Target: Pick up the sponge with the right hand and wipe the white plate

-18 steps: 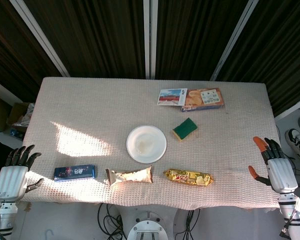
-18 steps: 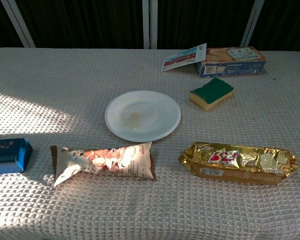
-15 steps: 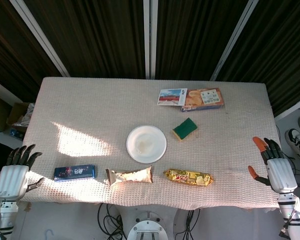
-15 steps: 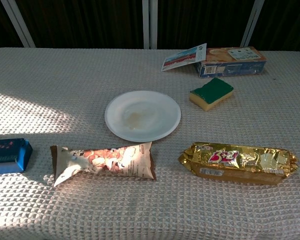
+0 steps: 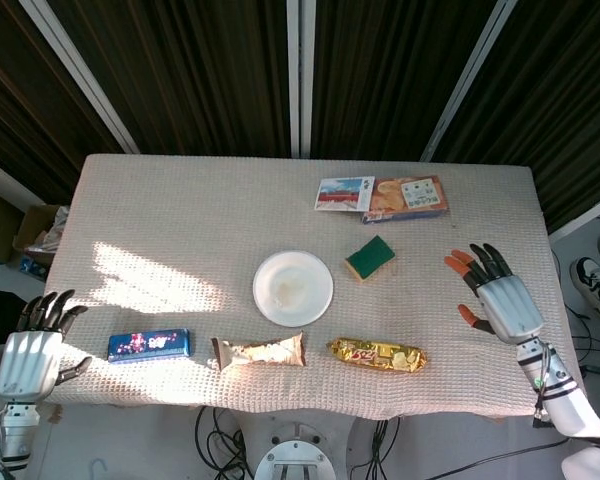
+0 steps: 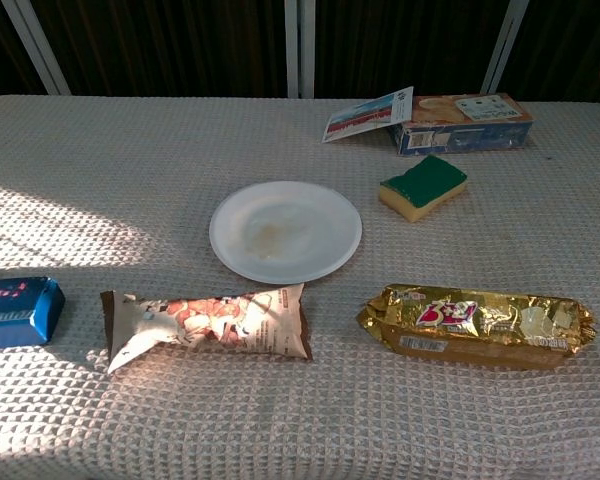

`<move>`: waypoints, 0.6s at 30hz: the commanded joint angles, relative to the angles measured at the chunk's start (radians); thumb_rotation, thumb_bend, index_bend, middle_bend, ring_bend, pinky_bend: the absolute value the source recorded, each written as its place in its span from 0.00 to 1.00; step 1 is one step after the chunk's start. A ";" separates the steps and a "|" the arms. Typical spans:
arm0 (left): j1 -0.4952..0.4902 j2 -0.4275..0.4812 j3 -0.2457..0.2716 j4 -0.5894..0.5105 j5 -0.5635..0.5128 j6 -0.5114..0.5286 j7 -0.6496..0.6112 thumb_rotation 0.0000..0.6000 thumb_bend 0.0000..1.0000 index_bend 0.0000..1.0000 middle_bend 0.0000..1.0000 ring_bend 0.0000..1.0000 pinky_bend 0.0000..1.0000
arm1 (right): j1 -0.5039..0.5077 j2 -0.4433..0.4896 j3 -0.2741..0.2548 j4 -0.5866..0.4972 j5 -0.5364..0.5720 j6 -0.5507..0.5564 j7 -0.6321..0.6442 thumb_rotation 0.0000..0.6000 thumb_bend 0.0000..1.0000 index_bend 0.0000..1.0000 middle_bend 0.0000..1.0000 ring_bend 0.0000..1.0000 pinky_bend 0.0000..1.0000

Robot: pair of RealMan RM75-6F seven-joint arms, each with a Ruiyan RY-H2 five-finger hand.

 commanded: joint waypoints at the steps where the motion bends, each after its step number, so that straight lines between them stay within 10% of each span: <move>1: 0.002 0.001 0.002 -0.006 -0.007 -0.002 0.007 1.00 0.07 0.27 0.12 0.10 0.12 | 0.195 -0.071 0.059 0.077 0.031 -0.252 -0.075 1.00 0.13 0.24 0.16 0.00 0.00; 18: -0.045 0.025 -0.024 -0.041 -0.070 -0.080 0.040 1.00 0.07 0.27 0.12 0.10 0.12 | 0.480 -0.337 0.068 0.404 0.154 -0.576 -0.248 1.00 0.19 0.18 0.16 0.00 0.00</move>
